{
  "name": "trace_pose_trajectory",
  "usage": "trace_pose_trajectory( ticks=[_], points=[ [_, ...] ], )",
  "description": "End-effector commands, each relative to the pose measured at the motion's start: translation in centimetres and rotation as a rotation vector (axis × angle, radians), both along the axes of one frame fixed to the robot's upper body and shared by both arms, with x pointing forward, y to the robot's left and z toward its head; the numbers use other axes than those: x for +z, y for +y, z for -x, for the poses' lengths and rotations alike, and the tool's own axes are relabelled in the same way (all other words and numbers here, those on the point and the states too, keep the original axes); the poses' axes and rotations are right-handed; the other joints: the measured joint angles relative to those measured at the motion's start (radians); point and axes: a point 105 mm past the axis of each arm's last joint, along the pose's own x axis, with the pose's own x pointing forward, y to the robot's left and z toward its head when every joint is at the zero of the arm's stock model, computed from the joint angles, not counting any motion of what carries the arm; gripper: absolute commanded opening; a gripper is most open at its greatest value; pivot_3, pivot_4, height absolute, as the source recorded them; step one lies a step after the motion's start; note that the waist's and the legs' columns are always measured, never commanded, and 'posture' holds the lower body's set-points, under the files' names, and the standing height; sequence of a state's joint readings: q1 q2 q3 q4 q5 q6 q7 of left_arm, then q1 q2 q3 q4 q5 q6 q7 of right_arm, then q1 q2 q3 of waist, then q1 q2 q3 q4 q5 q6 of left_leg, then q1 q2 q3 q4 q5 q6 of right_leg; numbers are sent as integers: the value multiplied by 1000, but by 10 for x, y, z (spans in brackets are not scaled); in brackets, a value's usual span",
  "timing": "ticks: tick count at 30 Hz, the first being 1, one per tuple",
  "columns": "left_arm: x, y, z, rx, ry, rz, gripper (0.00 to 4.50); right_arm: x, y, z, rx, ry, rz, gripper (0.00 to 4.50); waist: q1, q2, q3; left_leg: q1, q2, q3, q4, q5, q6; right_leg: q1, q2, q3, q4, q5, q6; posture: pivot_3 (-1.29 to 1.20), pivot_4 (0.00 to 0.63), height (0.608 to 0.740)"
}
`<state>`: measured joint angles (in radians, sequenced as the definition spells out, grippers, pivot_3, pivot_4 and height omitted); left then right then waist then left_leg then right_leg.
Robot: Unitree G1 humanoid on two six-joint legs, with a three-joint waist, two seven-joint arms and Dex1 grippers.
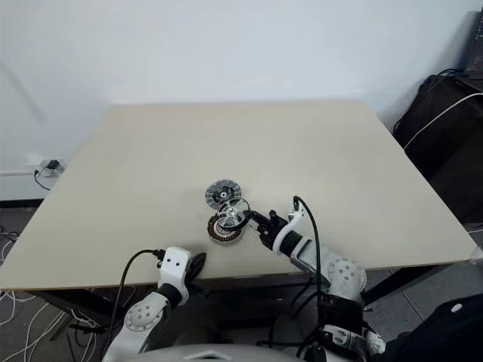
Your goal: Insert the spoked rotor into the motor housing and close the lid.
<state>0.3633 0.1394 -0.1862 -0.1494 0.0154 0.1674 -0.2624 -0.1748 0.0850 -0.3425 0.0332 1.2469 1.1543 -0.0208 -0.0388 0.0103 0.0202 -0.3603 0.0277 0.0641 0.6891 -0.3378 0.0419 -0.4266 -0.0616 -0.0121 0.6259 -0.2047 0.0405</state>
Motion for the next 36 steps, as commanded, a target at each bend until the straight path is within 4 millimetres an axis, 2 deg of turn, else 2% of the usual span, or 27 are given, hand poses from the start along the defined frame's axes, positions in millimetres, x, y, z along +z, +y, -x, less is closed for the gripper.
trace_pose_trajectory(
  ticks=[1, 9, 31, 36],
  points=[
    [14, 0, -5, 8, -53, 13, 0, 13, 24, -3, 31, -43, -68, 384, 0, 0, 0, 0, 0, 0, 0, 0, 0, 0, 0, 0, 0, 0, 0, 0, 0, 740],
    [14, 1, -5, 16, -59, 10, 0, 10, 35, -9, 52, -50, -54, 384, 0, -1, -1, 0, -1, 0, 0, 0, 0, 0, 0, 0, 0, 3, 5, 0, 0, 740],
    [18, 3, -7, 17, -73, 6, 0, -9, 44, -14, 59, 1, -22, 384, 1, 0, -2, 0, -2, 1, 1, 0, 0, 0, 0, 0, 1, 3, 5, 0, 0, 740],
    [18, 3, -7, 16, -72, 5, 0, -13, 43, -15, 51, 13, -15, 2030, 1, -1, -3, 1, -2, 1, 1, 0, 0, 0, 0, 0, 1, 4, 5, 0, 0, 740]
  ],
)
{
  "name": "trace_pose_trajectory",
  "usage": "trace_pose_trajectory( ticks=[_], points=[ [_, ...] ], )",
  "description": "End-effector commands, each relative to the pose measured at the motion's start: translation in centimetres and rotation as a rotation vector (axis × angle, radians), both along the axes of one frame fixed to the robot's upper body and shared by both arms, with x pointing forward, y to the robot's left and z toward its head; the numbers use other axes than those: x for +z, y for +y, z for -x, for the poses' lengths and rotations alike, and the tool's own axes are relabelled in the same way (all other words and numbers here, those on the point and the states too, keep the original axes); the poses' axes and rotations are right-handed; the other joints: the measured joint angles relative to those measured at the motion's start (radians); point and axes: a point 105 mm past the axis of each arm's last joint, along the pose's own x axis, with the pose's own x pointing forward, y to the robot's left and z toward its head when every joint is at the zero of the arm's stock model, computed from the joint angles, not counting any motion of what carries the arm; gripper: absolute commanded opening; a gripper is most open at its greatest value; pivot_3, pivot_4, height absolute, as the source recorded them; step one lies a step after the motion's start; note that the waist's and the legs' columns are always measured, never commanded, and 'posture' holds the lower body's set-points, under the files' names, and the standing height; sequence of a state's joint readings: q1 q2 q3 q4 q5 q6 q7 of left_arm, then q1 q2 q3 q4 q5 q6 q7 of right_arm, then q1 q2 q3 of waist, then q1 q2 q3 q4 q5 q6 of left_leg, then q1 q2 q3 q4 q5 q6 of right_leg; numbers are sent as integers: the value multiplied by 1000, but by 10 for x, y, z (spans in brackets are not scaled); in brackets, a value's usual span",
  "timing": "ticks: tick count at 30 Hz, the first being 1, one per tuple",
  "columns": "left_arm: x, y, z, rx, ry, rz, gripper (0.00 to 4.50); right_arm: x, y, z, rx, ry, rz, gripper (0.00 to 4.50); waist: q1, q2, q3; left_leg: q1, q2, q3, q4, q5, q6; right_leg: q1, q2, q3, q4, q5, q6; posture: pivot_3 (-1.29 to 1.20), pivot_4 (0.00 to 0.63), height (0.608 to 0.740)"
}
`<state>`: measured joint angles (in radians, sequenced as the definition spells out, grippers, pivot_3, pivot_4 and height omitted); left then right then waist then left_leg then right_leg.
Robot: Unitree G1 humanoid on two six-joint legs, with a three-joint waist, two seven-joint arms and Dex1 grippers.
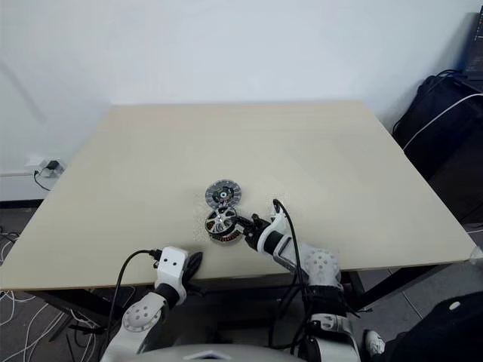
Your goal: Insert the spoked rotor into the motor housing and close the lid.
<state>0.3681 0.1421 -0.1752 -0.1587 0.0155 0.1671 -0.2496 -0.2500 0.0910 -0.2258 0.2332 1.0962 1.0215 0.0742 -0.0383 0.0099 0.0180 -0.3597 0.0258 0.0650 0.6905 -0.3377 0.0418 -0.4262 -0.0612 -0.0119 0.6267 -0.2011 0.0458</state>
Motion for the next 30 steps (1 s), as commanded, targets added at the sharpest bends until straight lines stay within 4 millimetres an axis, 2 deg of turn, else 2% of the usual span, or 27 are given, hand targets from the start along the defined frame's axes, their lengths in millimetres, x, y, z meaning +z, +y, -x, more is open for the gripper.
trace_pose_trajectory(
  ticks=[1, 5, 10, 20, 27, 30],
  points=[
    [16, -2, -7, -6, -64, 14, 0, 14, 16, -3, 7, -35, -68, 2360, 0, 0, -1, 0, 0, 0, 0, 0, 0, 0, 0, 0, 0, 0, 0, 0, 0, 740],
    [16, -2, -7, -7, -64, 15, 0, 13, 11, -5, -4, -45, -43, 3649, 0, 0, -2, 0, 0, 0, 0, 0, 0, 0, 0, 0, 0, 0, 0, 0, 0, 740],
    [16, -3, -7, -8, -65, 17, 0, 13, 2, -5, -17, -58, -2, 3649, 0, 0, -3, 1, 0, 0, 1, 0, 0, 1, 0, 0, 0, 1, 1, 0, 0, 740],
    [16, -6, -8, -15, -65, 24, 0, 24, -11, -4, -30, -119, 63, 3649, 1, 0, -4, 0, 0, 0, 1, 0, 0, 1, 0, 0, 0, 1, 1, 0, 0, 740],
    [16, -7, -9, -23, -67, 27, 0, 22, -24, 2, -6, -169, 226, 3649, 1, 0, -6, 1, 0, 0, 1, 0, 0, 1, 0, 0, 0, 1, 1, 0, 0, 740],
    [16, -8, -10, -25, -69, 28, 0, 27, -33, 1, -32, -239, 312, 3649, 1, 0, -6, 1, 0, 0, 1, 0, 0, 1, 0, 0, 0, 1, 1, 0, 0, 740]
  ],
)
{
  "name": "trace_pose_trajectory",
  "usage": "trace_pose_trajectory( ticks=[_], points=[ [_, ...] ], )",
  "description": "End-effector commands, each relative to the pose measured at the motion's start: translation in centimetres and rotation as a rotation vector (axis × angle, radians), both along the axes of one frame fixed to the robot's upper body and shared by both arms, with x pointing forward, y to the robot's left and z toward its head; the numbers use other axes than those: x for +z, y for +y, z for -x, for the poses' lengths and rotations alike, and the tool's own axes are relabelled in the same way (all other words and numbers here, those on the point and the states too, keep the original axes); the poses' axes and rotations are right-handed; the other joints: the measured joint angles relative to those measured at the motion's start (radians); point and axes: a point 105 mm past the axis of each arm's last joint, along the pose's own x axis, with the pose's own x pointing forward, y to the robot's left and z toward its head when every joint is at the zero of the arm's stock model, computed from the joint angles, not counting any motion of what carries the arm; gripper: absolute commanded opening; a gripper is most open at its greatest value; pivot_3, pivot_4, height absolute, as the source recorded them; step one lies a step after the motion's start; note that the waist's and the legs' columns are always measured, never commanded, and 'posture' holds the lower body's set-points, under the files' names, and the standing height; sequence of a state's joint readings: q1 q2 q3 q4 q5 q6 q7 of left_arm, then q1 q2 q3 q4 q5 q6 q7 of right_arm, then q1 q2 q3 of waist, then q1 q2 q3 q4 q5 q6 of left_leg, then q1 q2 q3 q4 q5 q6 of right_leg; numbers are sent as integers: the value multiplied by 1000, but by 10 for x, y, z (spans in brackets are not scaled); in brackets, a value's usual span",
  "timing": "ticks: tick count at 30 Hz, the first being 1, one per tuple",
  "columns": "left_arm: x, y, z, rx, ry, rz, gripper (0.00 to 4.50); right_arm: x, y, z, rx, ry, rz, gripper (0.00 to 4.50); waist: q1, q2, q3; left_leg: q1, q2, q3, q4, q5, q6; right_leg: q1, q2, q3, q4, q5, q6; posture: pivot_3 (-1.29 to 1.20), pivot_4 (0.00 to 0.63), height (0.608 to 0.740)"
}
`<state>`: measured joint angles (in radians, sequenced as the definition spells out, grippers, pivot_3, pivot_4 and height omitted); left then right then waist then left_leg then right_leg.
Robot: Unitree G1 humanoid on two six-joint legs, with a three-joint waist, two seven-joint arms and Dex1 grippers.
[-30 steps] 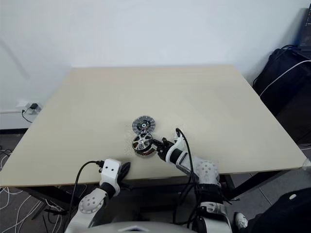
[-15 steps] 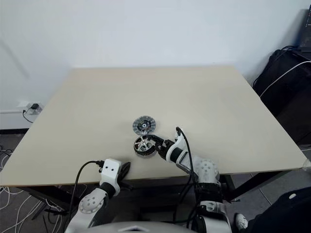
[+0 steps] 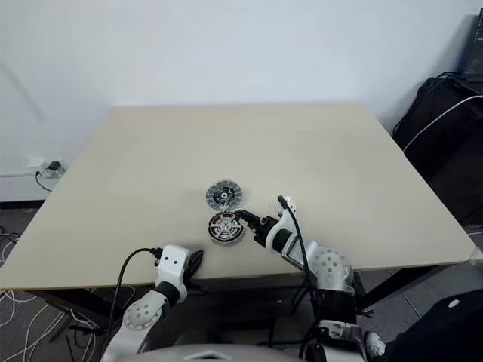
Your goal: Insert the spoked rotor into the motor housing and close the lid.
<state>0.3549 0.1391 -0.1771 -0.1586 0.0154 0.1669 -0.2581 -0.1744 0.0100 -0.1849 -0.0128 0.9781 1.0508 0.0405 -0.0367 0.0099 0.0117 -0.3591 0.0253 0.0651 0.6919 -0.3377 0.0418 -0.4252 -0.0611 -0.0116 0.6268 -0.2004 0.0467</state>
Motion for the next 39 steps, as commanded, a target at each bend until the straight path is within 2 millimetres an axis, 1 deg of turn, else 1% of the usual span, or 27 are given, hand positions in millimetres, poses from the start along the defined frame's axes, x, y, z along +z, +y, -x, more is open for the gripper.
trace_pose_trajectory(
  ticks=[1, 4, 6, 8, 9, 10, 11, 12, 13, 15, 17, 19, 21, 25, 27, 30, 34, 39],
  points=[
    [14, -5, -6, -12, -58, 22, 0, 20, -5, -6, -16, -126, 66, 3649, 0, 0, 0, 0, 0, 0, 0, 0, 0, 0, 0, 0, 0, 0, 0, 0, 0, 740],
    [14, -4, -7, -12, -60, 21, 0, 27, -18, -11, -64, -237, 209, 3649, 0, 0, -1, 0, 0, 0, 1, 0, 0, 0, 0, 0, 0, 0, 0, 0, 0, 740],
    [14, -4, -7, -13, -60, 21, 0, 33, -23, -12, -48, -378, 386, 3649, 1, 0, -1, 0, 0, 0, 1, 0, 0, 1, 0, 0, 0, 0, 0, 0, 0, 740],
    [14, -5, -7, -15, -60, 20, 0, 37, -21, -10, 4, -530, 549, 3649, 0, 0, -1, 0, -1, 0, 1, 0, 0, 1, 0, 1, 0, -1, -1, 0, 0, 740],
    [14, -5, -7, -18, -60, 20, 0, 39, -18, -8, 28, -590, 598, 3649, 0, -1, -2, 0, -1, 1, 1, 0, 1, 1, 0, 1, -1, -2, -2, 0, 0, 740],
    [14, -5, -8, -20, -60, 20, 0, 41, -14, -6, 48, -637, 600, 3475, 0, 0, -2, 0, -1, 1, 1, 0, 1, 1, 0, 1, -1, -2, -2, 0, 0, 740],
    [14, -6, -8, -20, -60, 20, 0, 43, -10, -4, 64, -672, 589, 3257, 0, -1, -2, 0, -1, 2, 2, -1, 1, 1, 0, 2, -1, -1, -2, 0, 0, 740],
    [14, -6, -8, -21, -61, 20, 0, 42, -7, -3, 94, -707, 623, 3038, 0, -1, -2, 0, -2, 2, 3, -1, 2, 1, 0, 2, -1, -1, -2, 0, 0, 740],
    [14, -6, -8, -21, -61, 20, 0, 40, -5, -3, 113, -725, 655, 2654, 1, -1, -2, 0, -2, 2, 3, -2, 3, 2, 0, 2, -1, -1, -2, 0, 0, 740],
    [14, -6, -9, -20, -60, 20, 0, 27, -4, -4, 149, -710, 732, 2092, 3, -2, -2, 0, -2, 3, 5, -2, 4, 3, -1, 2, -2, -1, -2, 0, 0, 740],
    [13, -5, -9, -17, -60, 18, 0, 19, -1, -4, 181, -702, 761, 1383, 4, -4, -4, 1, -2, 4, 7, -3, 5, 3, -2, 3, -2, -1, -2, 0, 0, 740],
    [13, -4, -9, -13, -61, 17, 0, 18, 2, -4, 194, -711, 761, 654, 4, -5, -3, 2, -2, 4, 8, -3, 5, 4, -2, 4, -2, -1, -2, 0, 0, 740],
    [14, -3, -9, -9, -62, 16, 0, 18, 6, -5, 211, -724, 760, 62, 4, -6, -3, 3, -2, 5, 7, -3, 5, 5, -1, 4, -1, -1, -2, 0, 0, 740],
    [14, -3, -8, -4, -63, 16, 0, 18, 12, -8, 227, -737, 762, 22, 2, -7, 0, 10, 0, 5, 7, -3, 4, 12, 0, 3, -1, -3, -1, 0, 0, 740],
    [14, -2, -8, -3, -63, 15, 0, 20, 17, -11, 237, -750, 770, 22, 1, -8, 0, 12, 1, 5, 7, -3, 4, 13, 0, 3, -1, -4, 1, 0, 0, 740],
    [14, -3, -9, -2, -64, 15, 0, 22, 24, -15, 254, -768, 777, 22, 1, -8, 0, 12, 1, 5, 7, -3, 4, 13, 0, 4, 0, -3, -1, 0, 0, 740],
    [14, -2, -10, 1, -67, 14, 0, 26, 42, -20, 282, -800, 760, 22, 0, -8, 1, 12, 1, 5, 7, -2, 4, 12, 0, 4, 0, -2, -3, 0, 0, 740],
    [15, -1, -10, 6, -71, 13, 0, 26, 58, -28, 297, -812, 755, 22, 1, -8, 1, 11, 1, 5, 7, -3, 4, 12, 0, 4, 0, -2, -3, 0, 0, 740]
  ],
)
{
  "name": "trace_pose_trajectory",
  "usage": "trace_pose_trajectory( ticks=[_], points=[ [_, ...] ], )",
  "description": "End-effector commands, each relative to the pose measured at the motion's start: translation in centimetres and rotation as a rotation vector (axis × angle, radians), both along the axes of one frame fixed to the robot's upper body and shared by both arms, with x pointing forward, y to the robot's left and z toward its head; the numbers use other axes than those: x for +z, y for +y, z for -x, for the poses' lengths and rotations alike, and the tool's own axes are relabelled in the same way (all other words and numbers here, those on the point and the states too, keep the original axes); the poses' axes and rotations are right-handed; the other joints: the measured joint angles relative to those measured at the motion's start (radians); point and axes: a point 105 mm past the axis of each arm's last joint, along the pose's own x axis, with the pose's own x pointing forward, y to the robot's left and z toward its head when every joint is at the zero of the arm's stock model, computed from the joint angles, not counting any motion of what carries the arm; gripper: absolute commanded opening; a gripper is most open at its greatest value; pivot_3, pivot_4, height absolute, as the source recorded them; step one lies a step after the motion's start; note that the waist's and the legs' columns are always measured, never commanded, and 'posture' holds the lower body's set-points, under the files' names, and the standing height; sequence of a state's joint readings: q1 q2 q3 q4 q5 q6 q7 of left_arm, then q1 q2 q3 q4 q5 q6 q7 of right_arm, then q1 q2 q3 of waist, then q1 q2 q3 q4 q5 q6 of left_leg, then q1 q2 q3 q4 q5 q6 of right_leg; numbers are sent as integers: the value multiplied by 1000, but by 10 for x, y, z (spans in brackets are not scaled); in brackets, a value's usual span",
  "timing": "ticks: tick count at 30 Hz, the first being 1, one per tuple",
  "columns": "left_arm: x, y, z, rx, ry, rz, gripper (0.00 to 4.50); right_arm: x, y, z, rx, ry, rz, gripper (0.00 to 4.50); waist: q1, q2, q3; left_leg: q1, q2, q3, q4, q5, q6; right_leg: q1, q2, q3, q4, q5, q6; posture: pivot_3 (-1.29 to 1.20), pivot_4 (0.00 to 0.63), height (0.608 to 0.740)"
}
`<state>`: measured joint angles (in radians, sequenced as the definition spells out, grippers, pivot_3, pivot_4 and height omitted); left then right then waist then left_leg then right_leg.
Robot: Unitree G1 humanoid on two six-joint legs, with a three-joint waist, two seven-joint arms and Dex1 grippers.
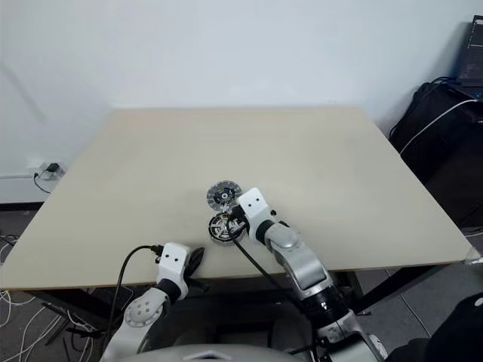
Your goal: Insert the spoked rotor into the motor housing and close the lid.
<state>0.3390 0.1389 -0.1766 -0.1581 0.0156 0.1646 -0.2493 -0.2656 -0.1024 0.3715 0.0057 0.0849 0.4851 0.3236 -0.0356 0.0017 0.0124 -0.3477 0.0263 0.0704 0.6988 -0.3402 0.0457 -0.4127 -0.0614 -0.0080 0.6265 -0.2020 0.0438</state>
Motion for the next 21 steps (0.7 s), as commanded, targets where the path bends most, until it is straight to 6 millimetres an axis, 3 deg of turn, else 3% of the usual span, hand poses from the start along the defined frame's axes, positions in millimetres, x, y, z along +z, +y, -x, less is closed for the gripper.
trace_pose_trajectory(
  ticks=[1, 5, 13, 16, 21],
  points=[
    [11, -1, -5, 3, -52, 15, 0, 10, 11, -9, 16, -46, -13, 22, -1, 0, 0, 0, 0, 0, 0, 0, 0, 0, 0, 0, 0, 0, 0, 0, 0, 740],
    [12, 1, -4, 10, -52, 13, 0, 2, 20, -8, 45, -12, -10, 22, -1, 0, 0, 0, 0, 0, 0, 0, 0, 0, 0, 0, 0, 0, 0, 0, 0, 740],
    [12, 1, -3, 18, -52, 12, 0, -57, 16, 4, 65, 221, 127, 22, -4, 2, 0, 1, 0, 0, 0, 0, 0, 0, 0, 0, 0, 0, 0, 0, 0, 740],
    [12, 2, -3, 20, -51, 14, 0, -49, 19, 2, 72, 212, 88, 22, -4, 2, -1, 3, 1, 0, -1, 0, -1, 2, 0, 0, 1, 0, 0, 0, 0, 740],
    [12, 1, -2, 18, -49, 16, 0, -14, 25, -3, 164, 78, 58, 22, -3, 2, 0, 4, 2, 0, -1, 0, -1, 2, 0, 0, 1, 0, 0, 0, 0, 740]
  ],
)
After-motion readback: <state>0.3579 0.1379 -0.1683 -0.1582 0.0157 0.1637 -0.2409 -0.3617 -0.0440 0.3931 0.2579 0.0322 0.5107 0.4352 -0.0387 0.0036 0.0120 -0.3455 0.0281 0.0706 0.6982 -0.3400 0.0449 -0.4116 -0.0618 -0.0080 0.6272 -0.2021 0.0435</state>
